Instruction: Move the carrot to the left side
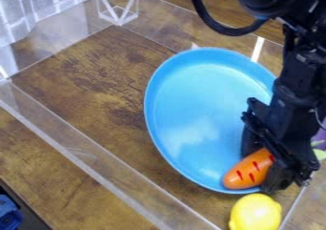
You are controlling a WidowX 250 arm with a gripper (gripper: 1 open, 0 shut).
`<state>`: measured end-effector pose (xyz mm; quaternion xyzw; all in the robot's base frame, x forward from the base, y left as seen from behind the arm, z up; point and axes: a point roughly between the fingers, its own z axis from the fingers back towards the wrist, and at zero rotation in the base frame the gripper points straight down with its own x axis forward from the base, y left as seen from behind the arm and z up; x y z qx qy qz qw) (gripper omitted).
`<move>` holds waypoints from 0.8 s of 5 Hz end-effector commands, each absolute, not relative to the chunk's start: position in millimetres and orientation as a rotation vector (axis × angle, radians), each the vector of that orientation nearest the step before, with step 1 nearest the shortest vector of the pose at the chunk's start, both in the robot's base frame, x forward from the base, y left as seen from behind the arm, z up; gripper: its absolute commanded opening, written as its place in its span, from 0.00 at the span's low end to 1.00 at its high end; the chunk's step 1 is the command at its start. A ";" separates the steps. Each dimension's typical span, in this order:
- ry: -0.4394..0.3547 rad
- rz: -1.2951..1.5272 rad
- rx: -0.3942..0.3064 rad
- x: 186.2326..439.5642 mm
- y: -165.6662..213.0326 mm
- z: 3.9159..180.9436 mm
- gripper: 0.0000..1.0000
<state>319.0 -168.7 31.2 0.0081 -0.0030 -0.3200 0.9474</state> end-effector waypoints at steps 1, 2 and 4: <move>-0.043 -0.625 -0.014 327.5 -161.3 35.4 1.00; -0.055 -0.614 -0.046 327.5 -163.4 30.8 1.00; -0.070 -0.603 -0.099 326.5 -169.5 24.1 1.00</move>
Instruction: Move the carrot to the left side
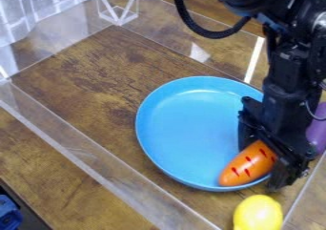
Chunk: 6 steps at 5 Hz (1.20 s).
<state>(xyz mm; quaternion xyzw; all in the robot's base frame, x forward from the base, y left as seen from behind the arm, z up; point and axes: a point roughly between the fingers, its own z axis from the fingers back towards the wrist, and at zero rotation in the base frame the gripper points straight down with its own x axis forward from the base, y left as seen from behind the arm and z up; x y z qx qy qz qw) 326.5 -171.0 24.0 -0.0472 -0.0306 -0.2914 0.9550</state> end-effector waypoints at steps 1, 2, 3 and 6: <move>-0.071 -0.595 -0.117 326.9 -171.0 20.4 1.00; -0.067 -0.597 -0.113 327.0 -170.3 19.5 0.00; -0.056 -0.598 -0.105 326.6 -168.1 27.4 0.00; -0.026 -0.609 -0.079 324.7 -161.9 51.2 0.00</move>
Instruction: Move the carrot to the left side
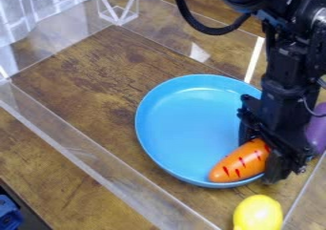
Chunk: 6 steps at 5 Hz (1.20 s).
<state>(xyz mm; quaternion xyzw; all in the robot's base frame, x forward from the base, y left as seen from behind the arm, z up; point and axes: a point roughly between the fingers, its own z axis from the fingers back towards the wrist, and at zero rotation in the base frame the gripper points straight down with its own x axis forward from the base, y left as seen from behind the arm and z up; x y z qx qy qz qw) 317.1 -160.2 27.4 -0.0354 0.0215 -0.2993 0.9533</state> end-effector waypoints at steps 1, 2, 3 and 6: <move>-0.019 -0.614 -0.073 323.7 -160.3 57.6 0.00; -0.013 -0.618 -0.068 322.9 -159.3 64.8 0.00; -0.009 -0.622 -0.065 322.2 -158.7 70.2 0.00; -0.011 -0.633 -0.070 321.4 -155.2 89.7 0.00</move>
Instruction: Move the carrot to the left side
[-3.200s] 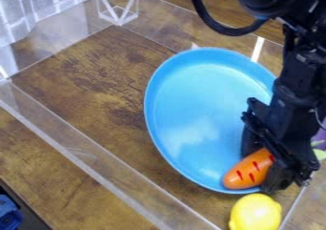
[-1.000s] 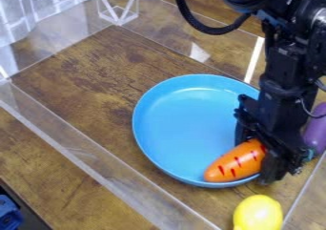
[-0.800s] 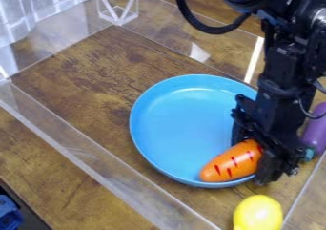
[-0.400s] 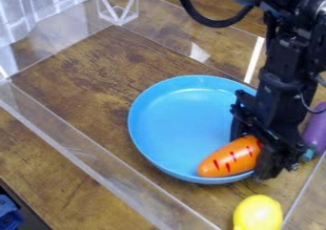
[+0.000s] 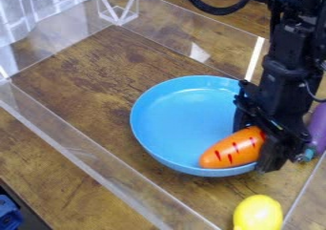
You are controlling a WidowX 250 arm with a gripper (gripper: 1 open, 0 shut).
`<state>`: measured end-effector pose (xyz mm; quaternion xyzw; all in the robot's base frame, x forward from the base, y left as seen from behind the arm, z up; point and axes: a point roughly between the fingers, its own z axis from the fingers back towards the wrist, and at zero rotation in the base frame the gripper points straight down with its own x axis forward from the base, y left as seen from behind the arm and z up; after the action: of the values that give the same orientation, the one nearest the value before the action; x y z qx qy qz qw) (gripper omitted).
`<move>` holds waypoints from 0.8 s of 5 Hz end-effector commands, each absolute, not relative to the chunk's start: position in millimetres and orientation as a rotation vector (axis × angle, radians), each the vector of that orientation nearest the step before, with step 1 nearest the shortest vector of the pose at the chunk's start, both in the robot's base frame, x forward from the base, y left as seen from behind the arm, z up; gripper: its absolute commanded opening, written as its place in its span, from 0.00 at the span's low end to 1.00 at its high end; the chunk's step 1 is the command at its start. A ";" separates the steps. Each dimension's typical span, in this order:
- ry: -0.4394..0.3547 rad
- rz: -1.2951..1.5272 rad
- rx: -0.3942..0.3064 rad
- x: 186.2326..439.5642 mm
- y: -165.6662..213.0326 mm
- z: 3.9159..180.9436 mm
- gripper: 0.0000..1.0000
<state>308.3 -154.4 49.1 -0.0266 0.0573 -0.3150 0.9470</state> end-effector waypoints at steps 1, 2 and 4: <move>-0.012 -0.639 -0.080 320.1 -153.8 93.0 0.00; -0.013 -0.643 -0.089 318.9 -152.4 96.5 0.00; -0.009 -0.655 -0.100 316.0 -149.2 103.9 0.00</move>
<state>307.4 -150.2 72.7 -0.0452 0.0441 -0.3241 0.9439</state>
